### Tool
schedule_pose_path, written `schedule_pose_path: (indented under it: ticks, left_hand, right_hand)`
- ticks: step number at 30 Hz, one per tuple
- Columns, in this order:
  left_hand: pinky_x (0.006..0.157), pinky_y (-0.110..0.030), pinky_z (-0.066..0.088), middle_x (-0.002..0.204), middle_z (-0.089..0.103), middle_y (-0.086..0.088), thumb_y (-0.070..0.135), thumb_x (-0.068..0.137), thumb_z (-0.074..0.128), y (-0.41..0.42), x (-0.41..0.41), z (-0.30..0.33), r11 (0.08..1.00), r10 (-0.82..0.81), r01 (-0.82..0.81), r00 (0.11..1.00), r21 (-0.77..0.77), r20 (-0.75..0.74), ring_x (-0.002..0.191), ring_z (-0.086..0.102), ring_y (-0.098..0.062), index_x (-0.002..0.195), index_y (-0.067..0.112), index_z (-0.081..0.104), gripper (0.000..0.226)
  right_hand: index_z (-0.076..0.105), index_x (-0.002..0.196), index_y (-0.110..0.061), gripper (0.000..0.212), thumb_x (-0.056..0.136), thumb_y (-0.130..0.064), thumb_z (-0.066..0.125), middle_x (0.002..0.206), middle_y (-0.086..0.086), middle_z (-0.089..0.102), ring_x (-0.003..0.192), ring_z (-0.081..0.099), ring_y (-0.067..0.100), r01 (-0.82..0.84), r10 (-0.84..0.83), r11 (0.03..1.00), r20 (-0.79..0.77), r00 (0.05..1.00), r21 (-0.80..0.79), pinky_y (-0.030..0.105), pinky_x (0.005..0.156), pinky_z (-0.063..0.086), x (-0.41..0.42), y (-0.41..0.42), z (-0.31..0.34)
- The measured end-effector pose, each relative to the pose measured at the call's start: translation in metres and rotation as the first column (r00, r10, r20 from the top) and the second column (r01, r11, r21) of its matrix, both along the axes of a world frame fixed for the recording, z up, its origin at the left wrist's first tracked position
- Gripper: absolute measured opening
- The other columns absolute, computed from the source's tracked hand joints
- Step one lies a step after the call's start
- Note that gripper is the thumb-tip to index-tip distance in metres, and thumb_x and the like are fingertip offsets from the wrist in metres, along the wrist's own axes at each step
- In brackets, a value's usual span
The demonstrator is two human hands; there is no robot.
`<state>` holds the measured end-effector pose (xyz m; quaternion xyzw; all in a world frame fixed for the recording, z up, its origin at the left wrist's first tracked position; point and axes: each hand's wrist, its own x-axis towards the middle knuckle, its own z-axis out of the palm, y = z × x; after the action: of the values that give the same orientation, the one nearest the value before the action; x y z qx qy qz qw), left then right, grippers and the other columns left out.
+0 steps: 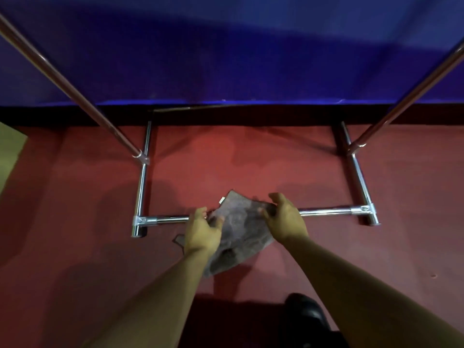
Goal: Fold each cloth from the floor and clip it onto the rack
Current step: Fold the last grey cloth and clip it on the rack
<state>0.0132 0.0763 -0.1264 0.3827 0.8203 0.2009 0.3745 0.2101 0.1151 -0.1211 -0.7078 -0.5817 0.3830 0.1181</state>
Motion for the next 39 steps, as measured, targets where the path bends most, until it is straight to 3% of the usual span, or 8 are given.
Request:
schedule_pose_path:
  ticks: [5, 9, 14, 18, 25, 32, 36, 39]
  left_hand:
    - [0.1, -0.035, 0.043, 0.126, 0.048, -0.006, 0.033, 0.083, 0.078, 0.0, 0.004, -0.015, 0.997, -0.07, 0.068, 0.994, -0.02, -0.09, 0.111, 0.059, -0.027, 0.123, 0.016, 0.06, 0.047]
    - [0.091, -0.031, 0.047, 0.111, 0.062, -0.007, 0.031, 0.085, 0.076, 0.01, 0.009, -0.02, 0.982, -0.151, 0.15, 0.989, -0.114, -0.004, 0.103, 0.063, -0.027, 0.11, 0.016, 0.067, 0.031]
    - [0.102, -0.035, 0.037, 0.104, 0.057, 0.0, 0.038, 0.094, 0.064, 0.013, 0.012, 0.008, 0.958, -0.283, 0.277, 0.957, -0.079, -0.069, 0.112, 0.048, -0.022, 0.105, 0.018, 0.066, 0.023]
    - [0.075, -0.04, 0.043, 0.069, 0.049, 0.007, 0.037, 0.096, 0.059, 0.013, 0.002, 0.065, 0.938, -0.336, 0.336, 0.942, 0.086, -0.016, 0.079, 0.053, -0.025, 0.085, 0.021, 0.048, 0.022]
    - [0.069, -0.034, 0.04, 0.077, 0.049, 0.006, 0.036, 0.1, 0.055, 0.002, -0.008, 0.216, 0.872, -0.394, 0.346, 0.916, 0.347, 0.079, 0.067, 0.042, -0.011, 0.094, 0.019, 0.044, 0.022]
    - [0.077, -0.035, 0.052, 0.09, 0.073, -0.001, 0.042, 0.088, 0.065, -0.038, -0.018, 0.354, 0.784, -0.454, 0.307, 0.876, 0.54, 0.162, 0.075, 0.066, -0.022, 0.102, 0.039, 0.059, 0.015]
    - [0.071, -0.036, 0.045, 0.071, 0.061, 0.009, 0.038, 0.098, 0.058, -0.072, -0.03, 0.42, 0.709, -0.542, 0.43, 0.839, 0.559, 0.042, 0.067, 0.053, -0.008, 0.082, 0.018, 0.065, 0.027]
    - [0.074, -0.044, 0.05, 0.073, 0.062, 0.005, 0.048, 0.094, 0.056, -0.1, -0.039, 0.454, 0.69, -0.532, 0.403, 0.846, 0.601, 0.044, 0.07, 0.053, -0.01, 0.085, 0.017, 0.066, 0.035]
  right_hand:
    - [0.059, 0.129, -0.018, 0.048, 0.086, -0.037, 0.071, 0.117, 0.01, 0.067, 0.111, 0.057, 0.035, -0.01, 0.007, 1.0, 0.105, 0.994, 0.027, 0.041, 0.092, 0.048, -0.005, -0.002, -0.021]
    - [0.065, 0.124, -0.024, 0.044, 0.082, -0.033, 0.074, 0.111, 0.005, 0.074, 0.108, 0.066, 0.031, 0.019, -0.017, 0.999, 0.031, 0.999, -0.049, 0.038, 0.091, 0.053, -0.006, -0.002, -0.016]
    - [0.072, 0.093, -0.015, 0.019, 0.086, -0.032, 0.069, 0.085, 0.013, 0.073, 0.088, 0.068, 0.037, -0.107, 0.109, 0.993, 0.041, 0.993, -0.048, 0.037, 0.071, 0.051, 0.001, 0.0, 0.015]
    - [0.062, 0.104, -0.015, 0.023, 0.096, -0.037, 0.059, 0.097, 0.016, 0.074, 0.096, 0.067, 0.036, -0.104, 0.104, 0.994, -0.004, 0.995, -0.033, 0.038, 0.076, 0.05, 0.012, -0.003, 0.069]
    - [0.056, 0.085, -0.028, 0.034, 0.08, -0.06, 0.066, 0.08, -0.003, 0.069, 0.077, 0.065, 0.019, -0.069, 0.084, 0.994, -0.181, 0.98, 0.087, 0.035, 0.072, 0.051, 0.018, -0.03, 0.213]
    - [0.06, 0.114, -0.013, 0.058, 0.065, -0.004, 0.09, 0.094, -0.011, 0.072, 0.076, 0.065, -0.009, -0.24, 0.259, 0.966, -0.341, 0.904, 0.098, 0.014, 0.073, 0.052, 0.021, -0.096, 0.347]
    - [0.069, 0.095, -0.01, 0.022, 0.077, -0.013, 0.082, 0.084, -0.004, 0.071, 0.071, 0.058, 0.0, -0.262, 0.28, 0.959, -0.214, 0.936, 0.11, 0.038, 0.081, 0.057, 0.026, -0.136, 0.392]
    - [0.071, 0.103, -0.006, 0.023, 0.085, -0.016, 0.078, 0.103, 0.01, 0.077, 0.087, 0.068, 0.016, -0.17, 0.186, 0.982, -0.407, 0.894, 0.077, 0.047, 0.094, 0.056, 0.03, -0.172, 0.413]
